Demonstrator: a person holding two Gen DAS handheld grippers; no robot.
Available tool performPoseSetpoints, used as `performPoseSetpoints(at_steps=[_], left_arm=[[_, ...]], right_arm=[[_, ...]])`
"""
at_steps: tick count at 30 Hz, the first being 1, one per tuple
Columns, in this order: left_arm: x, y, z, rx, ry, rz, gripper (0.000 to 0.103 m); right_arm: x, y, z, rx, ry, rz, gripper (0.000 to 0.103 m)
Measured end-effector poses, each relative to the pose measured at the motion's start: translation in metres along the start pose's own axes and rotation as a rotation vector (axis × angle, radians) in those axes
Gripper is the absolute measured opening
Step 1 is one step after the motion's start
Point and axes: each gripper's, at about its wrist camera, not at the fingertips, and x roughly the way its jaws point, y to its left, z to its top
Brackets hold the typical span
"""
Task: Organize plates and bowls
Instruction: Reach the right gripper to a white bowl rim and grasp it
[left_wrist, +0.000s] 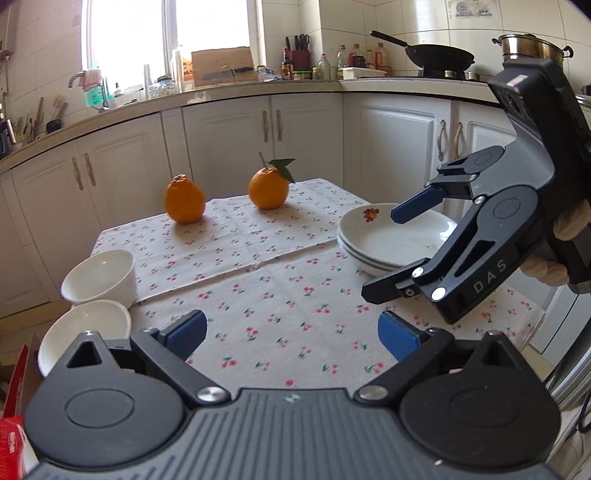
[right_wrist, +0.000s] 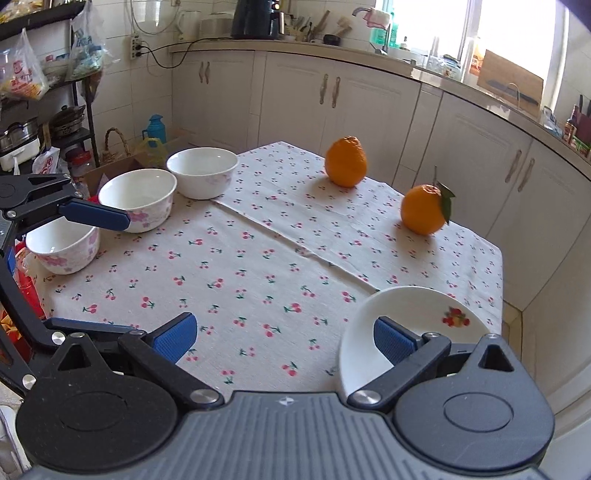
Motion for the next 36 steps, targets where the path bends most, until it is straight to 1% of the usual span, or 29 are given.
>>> performPoseSetpoints(at_steps=[3, 9, 14, 21, 24, 27, 32, 35, 36], left_arm=[[-0.015, 0.019, -0.012, 0.019, 0.022, 0.031, 0.099], [-0.037, 0.056, -0.026, 0.085, 0.052, 0.093, 0.099], [-0.049, 0.086, -0.039, 0.071, 0.09, 0.109, 0.099], [-0.066, 0.108, -0.067, 0.07, 0.13, 0.135, 0.099], [-0.066, 0.115, -0.079, 0.061, 0.153, 0.131, 0.099], [-0.061, 0.121, -0.088, 0.045, 0.164, 0.122, 0.099], [-0.052, 0.125, -0.092, 0.039, 0.161, 0.095, 0.099], [-0.05, 0.126, -0.093, 0.044, 0.154, 0.083, 0.097], [-0.049, 0.127, -0.093, 0.042, 0.152, 0.079, 0.096]], right_arm=[[0.01, 0.021, 0.003, -0.015, -0.006, 0.066, 0.103], [0.029, 0.061, 0.013, -0.08, 0.004, 0.145, 0.103], [0.036, 0.084, 0.026, -0.138, -0.001, 0.191, 0.103], [0.049, 0.1, 0.051, -0.137, -0.007, 0.275, 0.103], [0.058, 0.106, 0.061, -0.122, 0.003, 0.332, 0.103], [0.067, 0.115, 0.071, -0.118, 0.015, 0.371, 0.103], [0.085, 0.131, 0.082, -0.124, 0.049, 0.427, 0.101], [0.095, 0.137, 0.085, -0.115, 0.075, 0.457, 0.094], [0.098, 0.138, 0.087, -0.11, 0.085, 0.465, 0.09]])
